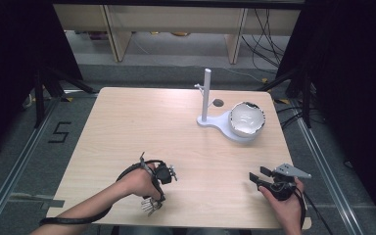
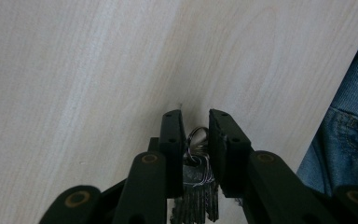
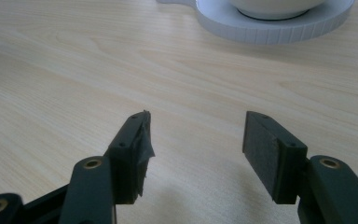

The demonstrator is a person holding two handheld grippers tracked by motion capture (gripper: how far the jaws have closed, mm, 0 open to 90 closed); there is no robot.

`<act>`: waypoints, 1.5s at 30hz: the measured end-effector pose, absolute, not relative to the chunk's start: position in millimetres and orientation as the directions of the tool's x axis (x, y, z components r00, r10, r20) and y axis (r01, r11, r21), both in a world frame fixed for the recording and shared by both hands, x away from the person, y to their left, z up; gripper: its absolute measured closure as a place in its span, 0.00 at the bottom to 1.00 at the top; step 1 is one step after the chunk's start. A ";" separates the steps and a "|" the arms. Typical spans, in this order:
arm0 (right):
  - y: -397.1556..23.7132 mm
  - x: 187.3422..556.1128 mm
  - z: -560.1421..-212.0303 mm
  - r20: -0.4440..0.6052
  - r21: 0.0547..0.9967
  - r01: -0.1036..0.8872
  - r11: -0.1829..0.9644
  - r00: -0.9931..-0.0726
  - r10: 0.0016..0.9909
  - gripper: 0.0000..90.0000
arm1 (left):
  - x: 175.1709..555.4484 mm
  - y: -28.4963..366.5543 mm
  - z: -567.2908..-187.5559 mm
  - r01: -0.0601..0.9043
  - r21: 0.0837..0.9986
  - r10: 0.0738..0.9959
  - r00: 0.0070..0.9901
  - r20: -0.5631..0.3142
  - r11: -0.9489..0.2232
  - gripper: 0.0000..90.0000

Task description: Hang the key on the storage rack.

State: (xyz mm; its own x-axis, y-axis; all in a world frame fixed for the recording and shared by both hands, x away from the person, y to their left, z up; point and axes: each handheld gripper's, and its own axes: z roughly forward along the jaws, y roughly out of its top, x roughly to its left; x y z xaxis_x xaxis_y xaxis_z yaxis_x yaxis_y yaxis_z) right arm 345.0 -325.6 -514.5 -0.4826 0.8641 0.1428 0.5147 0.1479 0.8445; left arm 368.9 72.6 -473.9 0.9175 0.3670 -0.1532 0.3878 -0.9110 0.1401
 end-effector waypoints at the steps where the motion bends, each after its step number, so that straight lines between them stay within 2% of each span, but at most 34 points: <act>1: -325.7 345.0 -514.5 0.143 0.844 0.515 0.148 -0.483 0.864 0.48 | 368.6 72.1 -474.4 0.387 0.138 0.366 0.918 -0.153 -0.912 0.84; 3: -325.6 344.6 -514.2 0.147 0.843 0.518 0.145 -0.481 0.864 0.48 | 369.7 71.3 -474.4 0.367 0.138 0.348 0.927 -0.143 -0.920 0.85; 4: -323.3 342.6 -513.8 0.185 0.830 0.546 0.114 -0.462 0.867 0.48 | 369.5 71.1 -474.3 0.368 0.137 0.349 0.926 -0.142 -0.920 0.86; 7: -323.3 342.6 -513.8 0.184 0.831 0.545 0.115 -0.463 0.867 0.48 | 369.1 71.9 -473.4 0.374 0.138 0.354 0.924 -0.146 -0.917 0.93; 12: -322.8 342.6 -513.9 0.187 0.828 0.549 0.114 -0.461 0.868 0.48 | 369.2 74.2 -470.3 0.364 0.149 0.344 0.928 -0.142 -0.919 0.97; 16: -324.3 345.2 -515.0 0.152 0.838 0.527 0.138 -0.470 0.869 0.48 | 367.8 75.2 -469.7 0.372 0.161 0.350 0.925 -0.149 -0.914 0.98; 30: -324.8 344.8 -514.5 0.138 0.841 0.518 0.153 -0.480 0.866 0.48 | 366.5 85.2 -466.7 0.417 0.220 0.393 0.908 -0.145 -0.882 0.99; 45: -324.3 345.1 -515.0 0.153 0.844 0.518 0.142 -0.485 0.861 0.48 | 373.0 97.0 -443.6 0.437 0.429 0.440 0.893 -0.099 -0.791 0.99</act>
